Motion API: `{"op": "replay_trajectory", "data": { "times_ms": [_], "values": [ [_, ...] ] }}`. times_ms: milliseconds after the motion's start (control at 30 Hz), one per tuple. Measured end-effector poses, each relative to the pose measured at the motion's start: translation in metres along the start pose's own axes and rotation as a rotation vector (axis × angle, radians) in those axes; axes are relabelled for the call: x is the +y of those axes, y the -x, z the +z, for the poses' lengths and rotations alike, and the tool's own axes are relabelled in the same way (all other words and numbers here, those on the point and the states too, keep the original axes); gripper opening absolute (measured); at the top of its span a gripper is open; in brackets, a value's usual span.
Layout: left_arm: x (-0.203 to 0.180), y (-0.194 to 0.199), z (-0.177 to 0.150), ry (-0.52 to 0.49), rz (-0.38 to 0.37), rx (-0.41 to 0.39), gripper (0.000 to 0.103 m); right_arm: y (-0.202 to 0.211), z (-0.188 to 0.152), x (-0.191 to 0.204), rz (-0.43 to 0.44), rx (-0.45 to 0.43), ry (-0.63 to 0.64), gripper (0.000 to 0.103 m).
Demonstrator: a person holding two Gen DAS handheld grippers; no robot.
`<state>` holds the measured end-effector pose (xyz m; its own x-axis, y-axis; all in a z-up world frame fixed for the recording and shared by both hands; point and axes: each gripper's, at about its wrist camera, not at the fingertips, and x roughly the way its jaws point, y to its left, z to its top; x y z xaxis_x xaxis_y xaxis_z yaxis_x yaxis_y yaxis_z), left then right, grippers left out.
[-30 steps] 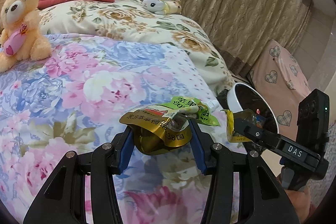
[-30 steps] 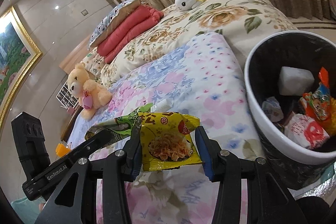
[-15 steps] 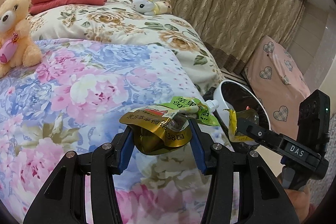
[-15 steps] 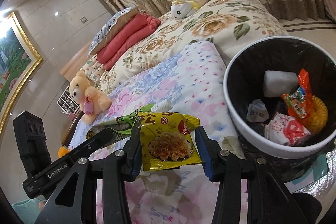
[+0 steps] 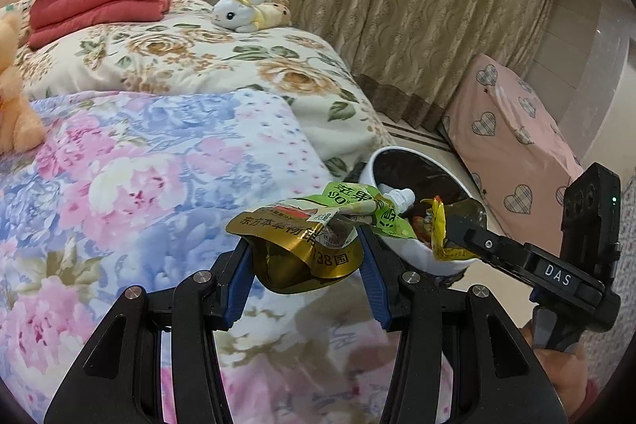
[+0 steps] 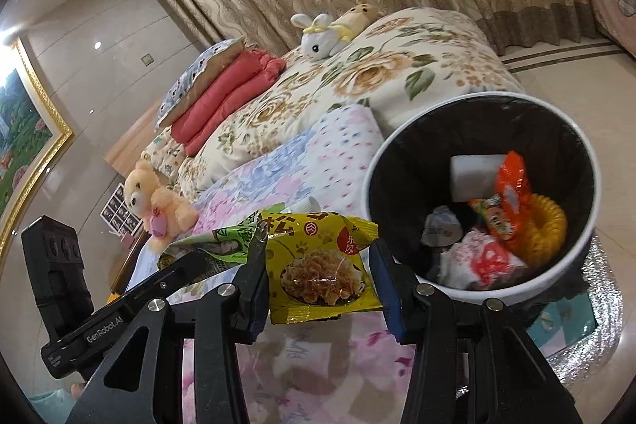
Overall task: Collect trash
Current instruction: 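Carry both wrappers over the bin and lower them inside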
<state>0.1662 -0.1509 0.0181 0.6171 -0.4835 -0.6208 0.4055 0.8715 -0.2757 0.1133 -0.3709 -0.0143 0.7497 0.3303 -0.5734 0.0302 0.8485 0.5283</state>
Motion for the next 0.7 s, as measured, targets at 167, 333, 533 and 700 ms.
{"op": "replay_trajectory", "data": {
  "times_ms": [167, 333, 533, 700],
  "values": [
    [-0.015, -0.007, 0.002, -0.018, -0.018, 0.007, 0.048, 0.008, 0.004, -0.013, -0.019, -0.016, -0.019, 0.047],
    [-0.028, -0.011, 0.003, -0.034, -0.032, 0.009, 0.048, 0.014, 0.005, -0.023, -0.03, -0.027, -0.032, 0.047],
    [-0.044, -0.018, 0.008, -0.05, -0.05, 0.01, 0.048, 0.021, 0.009, -0.034, -0.047, -0.044, -0.049, 0.047],
    [-0.055, -0.025, 0.011, -0.067, -0.061, 0.016, 0.048, 0.025, 0.011, -0.044, -0.059, -0.052, -0.064, 0.047]
  ]
}}
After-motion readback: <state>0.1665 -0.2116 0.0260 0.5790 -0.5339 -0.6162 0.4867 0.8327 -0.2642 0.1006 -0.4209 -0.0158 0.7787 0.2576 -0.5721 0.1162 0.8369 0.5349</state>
